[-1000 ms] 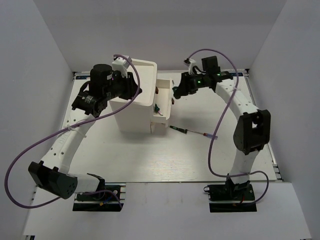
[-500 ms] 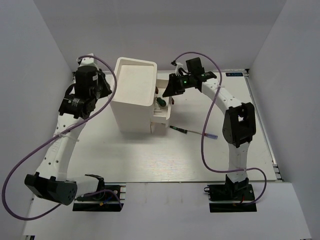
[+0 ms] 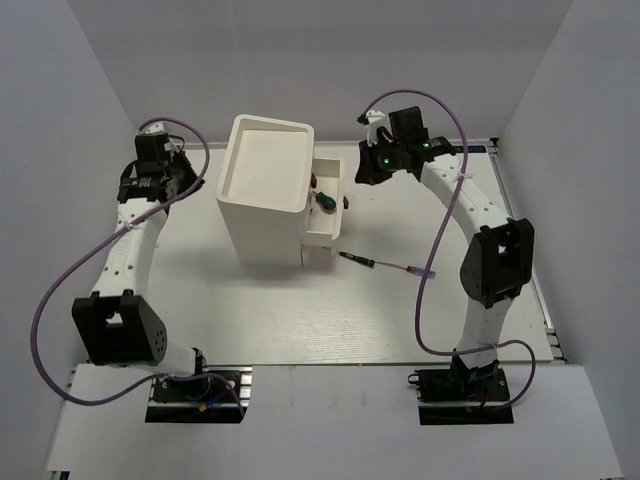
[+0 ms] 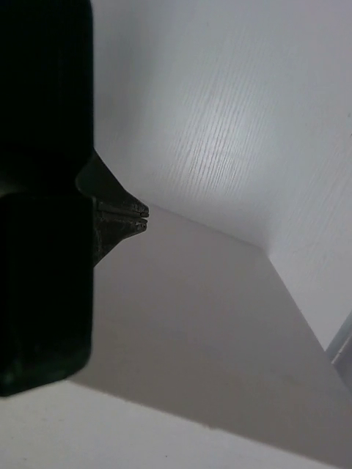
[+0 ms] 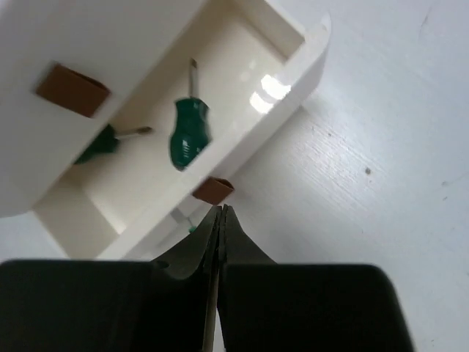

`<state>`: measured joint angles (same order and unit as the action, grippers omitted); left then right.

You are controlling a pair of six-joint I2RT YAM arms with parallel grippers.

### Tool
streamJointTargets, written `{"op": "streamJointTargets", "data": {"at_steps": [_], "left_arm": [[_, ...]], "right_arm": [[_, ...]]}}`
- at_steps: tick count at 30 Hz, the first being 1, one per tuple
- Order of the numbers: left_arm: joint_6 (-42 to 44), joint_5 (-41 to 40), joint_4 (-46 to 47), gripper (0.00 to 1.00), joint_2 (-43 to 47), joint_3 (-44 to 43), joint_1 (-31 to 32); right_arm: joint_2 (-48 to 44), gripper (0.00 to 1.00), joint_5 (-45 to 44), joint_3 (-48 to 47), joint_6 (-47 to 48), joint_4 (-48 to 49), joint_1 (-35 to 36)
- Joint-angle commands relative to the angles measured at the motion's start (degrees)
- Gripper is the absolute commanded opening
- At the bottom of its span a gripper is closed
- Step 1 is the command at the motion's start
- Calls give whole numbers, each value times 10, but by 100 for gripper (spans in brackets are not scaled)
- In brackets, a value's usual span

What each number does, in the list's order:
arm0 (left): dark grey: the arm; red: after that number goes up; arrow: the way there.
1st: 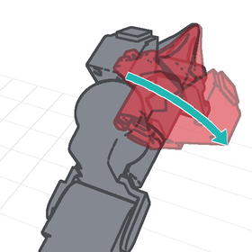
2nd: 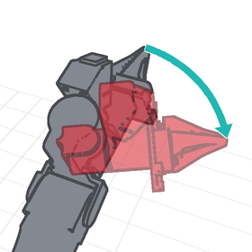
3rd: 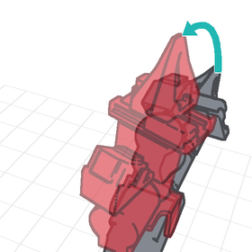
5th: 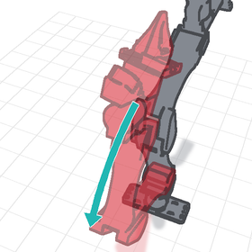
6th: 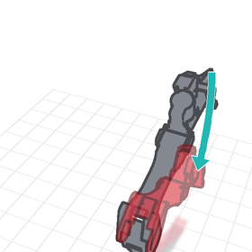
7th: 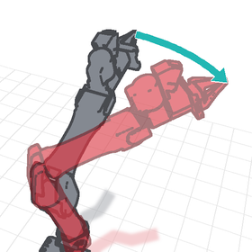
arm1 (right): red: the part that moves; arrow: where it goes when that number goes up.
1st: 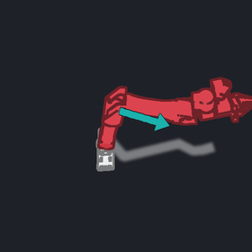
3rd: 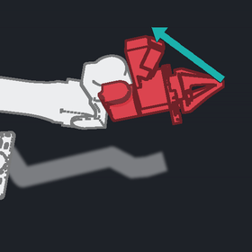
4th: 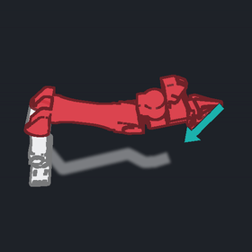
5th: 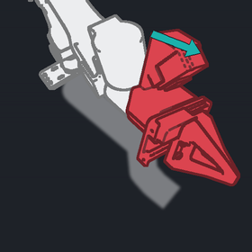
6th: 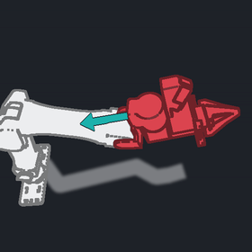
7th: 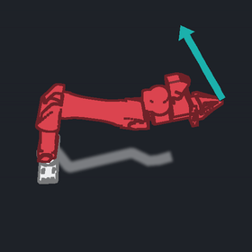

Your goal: Sort the tools into containers

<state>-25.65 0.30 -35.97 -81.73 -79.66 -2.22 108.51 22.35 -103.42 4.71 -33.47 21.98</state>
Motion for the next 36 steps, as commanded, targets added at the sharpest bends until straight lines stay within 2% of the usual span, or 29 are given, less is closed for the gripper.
{"op": "streamJointTargets", "data": {"at_steps": [1,6,8,11,16,24,27,36], "left_arm": [[26,120,43,2,-35,-11,-4],[50,185,38,3,-65,-33,-4],[56,202,38,5,-65,-33,-4],[62,225,45,5,-65,-22,-4],[56,252,67,5,-60,1,2],[51,288,72,5,-71,1,8],[45,293,78,5,-71,1,8],[39,283,78,6,-60,14,8]], "right_arm": [[53,0,-37,-13,57,-71,0],[136,0,21,-118,52,-117,22],[161,0,35,-130,53,-120,34],[163,0,114,-142,46,-95,43],[174,0,211,-151,-13,-57,54],[192,0,234,-151,-64,1,69],[197,0,269,-150,-87,26,69],[213,0,305,-157,-136,79,75]]}}
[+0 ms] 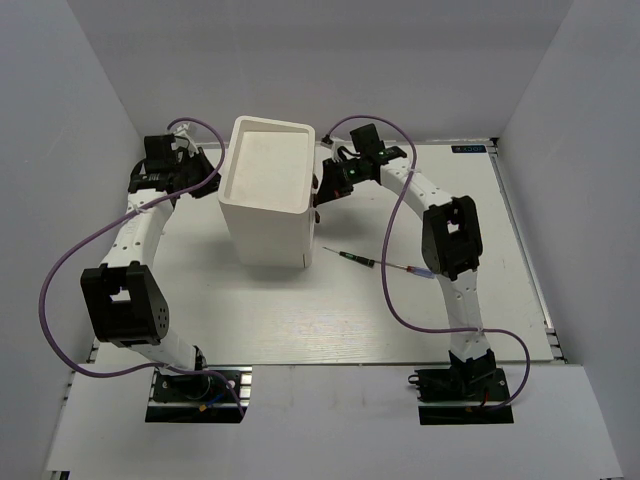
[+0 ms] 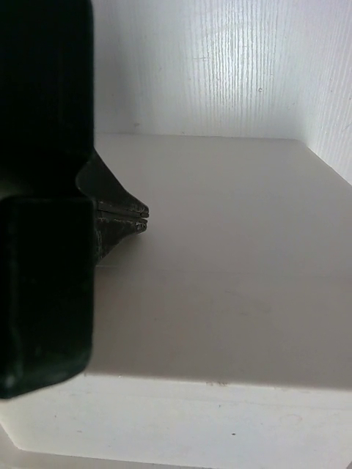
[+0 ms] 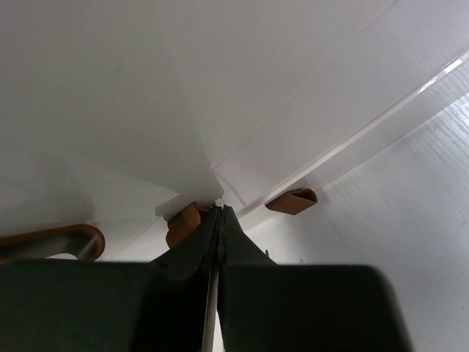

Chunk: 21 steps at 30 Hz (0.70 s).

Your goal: Sort the tools into containers

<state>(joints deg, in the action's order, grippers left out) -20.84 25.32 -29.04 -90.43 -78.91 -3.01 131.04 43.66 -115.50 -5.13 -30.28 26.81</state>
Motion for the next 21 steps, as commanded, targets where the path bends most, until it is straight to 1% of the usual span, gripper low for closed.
{"op": "streamJointTargets", "data": {"at_steps": [1,3,5,6,7,8,9,10,11,12,13,14,15,17,18,19,20,21], "left_arm": [[-14,32,8,6,27,7,16],[-14,32,13,6,27,7,16],[-20,27,14,8,27,7,16],[-20,21,0,17,27,7,16],[-25,13,0,21,27,7,9],[-31,-2,0,26,27,7,9],[-32,-17,-8,39,35,7,9],[-32,-33,-17,45,35,2,4],[-32,-43,-25,49,40,2,4],[-32,-43,-31,55,40,-4,4],[-32,-43,-31,57,40,-4,4],[-32,-48,-38,58,40,-4,4],[-32,-48,-38,59,40,-4,4],[-32,-43,-38,61,46,-4,-2],[-32,-43,-38,61,46,-4,-2],[-32,-43,-38,62,46,-4,-2],[-32,-43,-44,63,46,-4,-2],[-32,-43,-50,63,46,-4,-2]], "right_arm": [[-13,0,90,-36,-38,47,24],[-14,0,94,-32,-41,50,21],[-18,0,92,-31,-32,44,19],[-19,0,59,-38,-7,21,19],[-24,0,49,-36,25,9,16],[-37,5,43,-32,40,0,11],[-43,24,22,-2,92,-6,8],[-47,31,22,11,111,-7,-2],[-52,37,26,28,130,-15,-9],[-50,51,34,34,178,-40,-11],[-49,58,34,44,224,-49,-17],[-46,64,37,55,242,-59,-18],[-44,70,41,65,283,-60,-19],[-40,75,42,91,334,-44,-25],[-37,76,67,97,348,-34,-23],[-37,78,72,123,372,-26,-23],[-38,78,74,131,381,6,-24],[-37,78,90,137,395,8,-24]]}}
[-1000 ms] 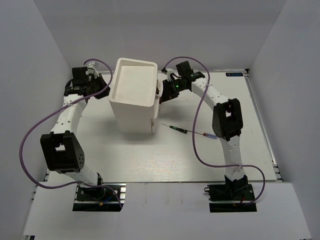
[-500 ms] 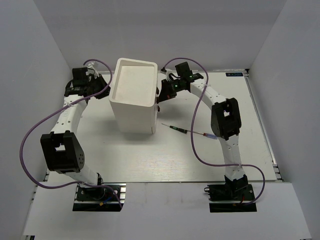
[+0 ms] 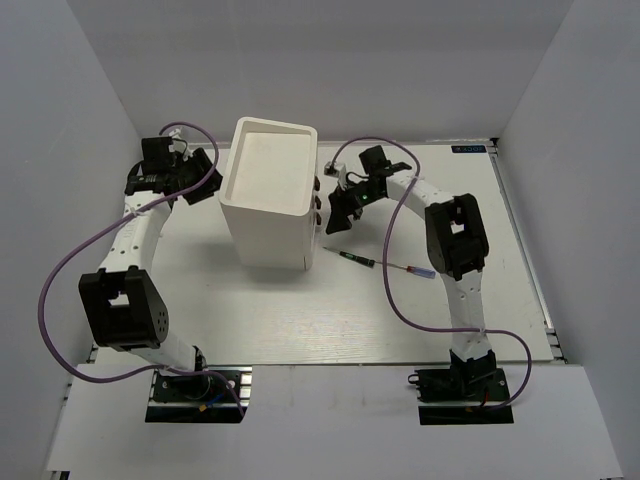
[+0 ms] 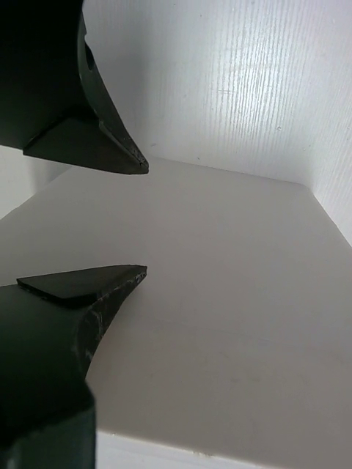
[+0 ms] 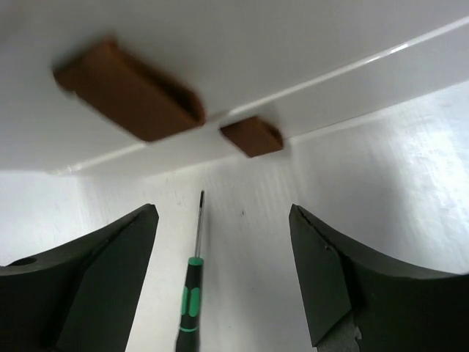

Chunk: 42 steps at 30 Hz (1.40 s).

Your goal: Sort the tools into containers

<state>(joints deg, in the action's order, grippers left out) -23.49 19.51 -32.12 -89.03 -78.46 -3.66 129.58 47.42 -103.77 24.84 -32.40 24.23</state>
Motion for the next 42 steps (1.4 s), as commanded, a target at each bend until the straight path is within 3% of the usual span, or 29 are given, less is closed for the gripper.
{"op": "streamJointTargets", "data": {"at_steps": [1,5,9,10,21,23,26,27,32,42], "left_arm": [[-5,15,-19,63,32,-8,5],[-5,2,-30,76,37,-13,5],[-10,-19,-42,80,42,-13,5],[-16,-19,-42,87,42,-13,5],[-17,-31,-58,89,42,-20,0],[-22,-31,-58,89,42,-20,0],[-22,-31,-58,89,42,-20,0],[-22,-31,-58,89,42,-20,0],[-27,-31,-53,89,42,-20,0],[-27,-31,-42,89,42,-20,-6]], "right_arm": [[-19,78,54,27,109,31,1],[-7,78,62,44,108,109,3],[4,77,43,49,56,178,4],[8,77,40,51,48,213,5],[59,77,29,18,7,265,6],[65,73,35,18,-6,287,8],[67,51,57,28,-31,334,6],[66,37,65,30,-43,348,5],[42,0,77,61,-50,369,-1],[-26,0,11,149,7,327,-47]]}}
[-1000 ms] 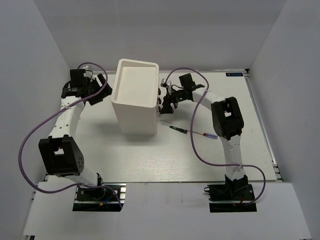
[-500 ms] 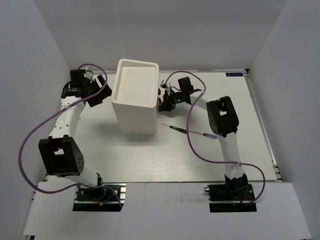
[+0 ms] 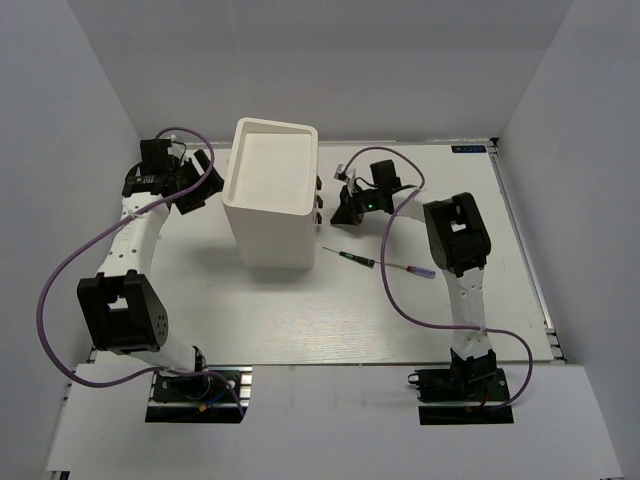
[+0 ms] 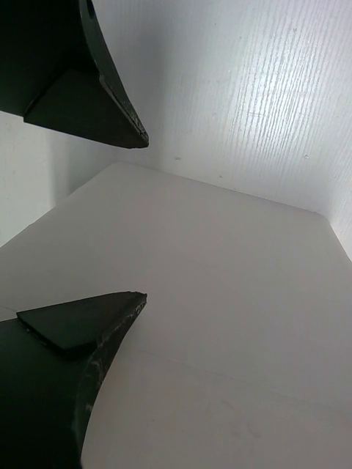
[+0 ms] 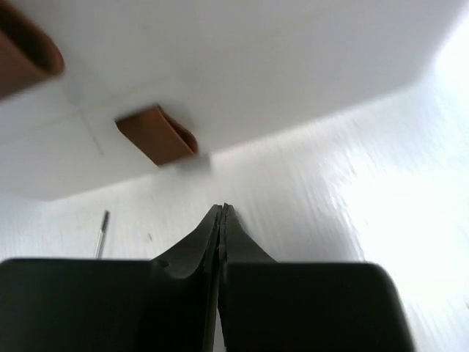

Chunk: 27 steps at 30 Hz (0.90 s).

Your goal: Sort the tools into containers

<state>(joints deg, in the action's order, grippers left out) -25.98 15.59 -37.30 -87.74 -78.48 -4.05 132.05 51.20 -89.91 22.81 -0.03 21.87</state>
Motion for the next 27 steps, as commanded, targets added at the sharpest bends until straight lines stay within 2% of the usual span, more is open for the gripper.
{"op": "streamJointTargets", "data": {"at_steps": [1,4,5,8,9,16,27], "left_arm": [[-2,8,10,89,29,-19,-7],[-2,8,16,89,29,-14,-7],[-2,8,16,90,29,-14,-7],[-2,14,21,90,29,-9,-7],[-2,19,21,90,29,-9,-7],[-2,19,21,90,24,-9,-12],[-7,24,27,90,19,-4,-12]], "right_arm": [[-58,0,-31,16,29,2,-31],[-68,0,-31,29,29,2,-48],[-68,0,-24,27,31,-27,-49],[-65,51,14,11,40,-58,-51],[-62,55,22,8,48,-61,-47],[-34,70,38,-47,44,-55,-13],[13,70,36,-121,40,-67,23]]}}
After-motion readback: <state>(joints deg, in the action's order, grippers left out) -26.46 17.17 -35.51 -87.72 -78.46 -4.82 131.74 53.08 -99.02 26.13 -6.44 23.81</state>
